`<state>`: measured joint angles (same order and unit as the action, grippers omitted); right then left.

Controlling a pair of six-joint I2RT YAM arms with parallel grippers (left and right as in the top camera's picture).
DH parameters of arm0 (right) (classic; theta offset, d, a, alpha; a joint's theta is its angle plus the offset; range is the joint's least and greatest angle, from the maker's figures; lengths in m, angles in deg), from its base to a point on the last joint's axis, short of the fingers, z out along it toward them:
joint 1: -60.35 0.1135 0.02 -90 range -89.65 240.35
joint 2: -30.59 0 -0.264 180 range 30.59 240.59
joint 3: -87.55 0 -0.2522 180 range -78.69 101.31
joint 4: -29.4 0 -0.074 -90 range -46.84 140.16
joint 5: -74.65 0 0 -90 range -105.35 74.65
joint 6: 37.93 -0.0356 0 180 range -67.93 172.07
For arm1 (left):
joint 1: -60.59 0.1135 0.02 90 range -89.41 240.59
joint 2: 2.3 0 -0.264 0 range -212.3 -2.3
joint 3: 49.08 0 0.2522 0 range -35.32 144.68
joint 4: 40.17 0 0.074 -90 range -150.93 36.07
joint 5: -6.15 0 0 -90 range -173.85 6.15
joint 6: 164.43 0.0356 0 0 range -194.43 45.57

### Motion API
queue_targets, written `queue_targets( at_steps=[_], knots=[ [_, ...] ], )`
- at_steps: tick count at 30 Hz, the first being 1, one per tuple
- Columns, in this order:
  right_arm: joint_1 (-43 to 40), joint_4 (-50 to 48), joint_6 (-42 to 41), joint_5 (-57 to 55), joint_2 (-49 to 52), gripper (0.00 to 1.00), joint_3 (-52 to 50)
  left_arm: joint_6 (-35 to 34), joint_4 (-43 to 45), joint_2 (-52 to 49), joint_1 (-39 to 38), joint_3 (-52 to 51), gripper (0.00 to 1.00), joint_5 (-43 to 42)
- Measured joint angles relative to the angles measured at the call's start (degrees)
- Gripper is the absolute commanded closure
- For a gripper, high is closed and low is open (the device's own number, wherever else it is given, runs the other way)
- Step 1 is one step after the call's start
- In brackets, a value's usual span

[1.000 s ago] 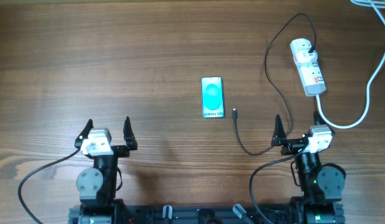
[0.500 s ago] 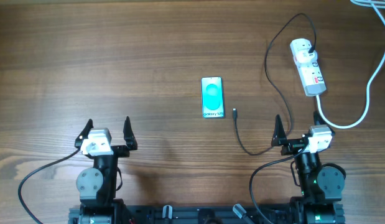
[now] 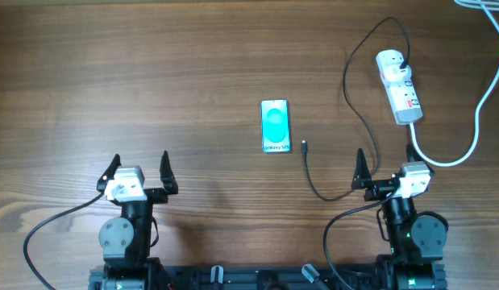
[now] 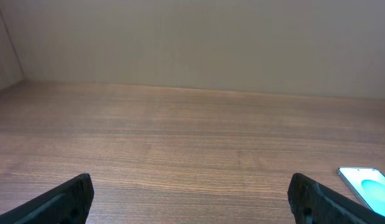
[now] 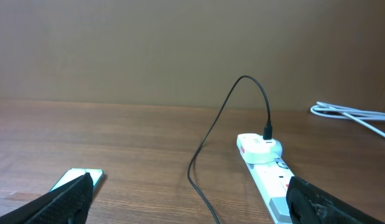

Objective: Plug charger to phone and switch on socket

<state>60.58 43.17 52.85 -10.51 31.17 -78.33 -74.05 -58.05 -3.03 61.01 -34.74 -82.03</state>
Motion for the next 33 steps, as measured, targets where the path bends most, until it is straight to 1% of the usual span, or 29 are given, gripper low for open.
queue_targets(
  at_steps=[12,15,18,21,22,24,25,26,28,29,31,32,33],
  knots=[
    [0.0,0.0,0.0,0.0,0.0,0.0,0.0,0.0,0.0,0.0,0.0,0.0,0.0,0.0],
    [0.0,0.0,0.0,0.0,0.0,0.0,0.0,1.3,0.5,0.0,0.0,0.0,0.0,1.1],
    [0.0,0.0,0.0,0.0,0.0,0.0,0.0,0.0,0.1,0.0,0.0,0.0,0.0,-0.9],
    [0.0,0.0,0.0,0.0,0.0,0.0,0.0,-13.7,3.3,0.0,0.0,-0.1,0.0,-15.5],
    [0.0,0.0,0.0,0.0,0.0,0.0,0.0,-17.0,4.8,0.0,0.0,-0.1,0.0,-18.9],
    [0.0,0.0,0.0,0.0,0.0,0.0,0.0,-26.0,10.7,-0.1,-0.1,-0.3,0.0,-25.9],
    [0.0,0.0,0.0,0.0,0.0,0.0,0.0,-31.0,16.0,-0.2,-0.1,-0.3,0.0,-28.3],
    [0.0,0.0,0.0,0.0,0.0,0.0,0.0,-34.4,21.2,-0.2,-0.1,-0.3,0.0,-29.7],
    [0.0,0.0,0.0,0.0,0.0,0.0,0.0,-41.9,38.2,-0.2,-0.1,-0.1,0.0,-31.1],
    [0.0,0.0,0.0,0.0,0.0,0.0,0.0,-45.3,44.6,0.0,-0.1,0.3,0.0,-30.9],
    [0.0,0.0,0.0,0.0,0.0,0.0,0.0,-50.6,50.8,0.1,-0.1,1.3,0.0,-29.2],
    [0.0,0.0,0.0,0.0,0.0,0.0,0.0,-53.2,50.6,0.1,-0.1,2.4,0.0,-28.1],
    [0.0,0.0,0.0,0.0,0.0,0.0,0.0,-55.2,48.1,0.0,-0.1,4.3,0.0,-27.4]
  ],
)
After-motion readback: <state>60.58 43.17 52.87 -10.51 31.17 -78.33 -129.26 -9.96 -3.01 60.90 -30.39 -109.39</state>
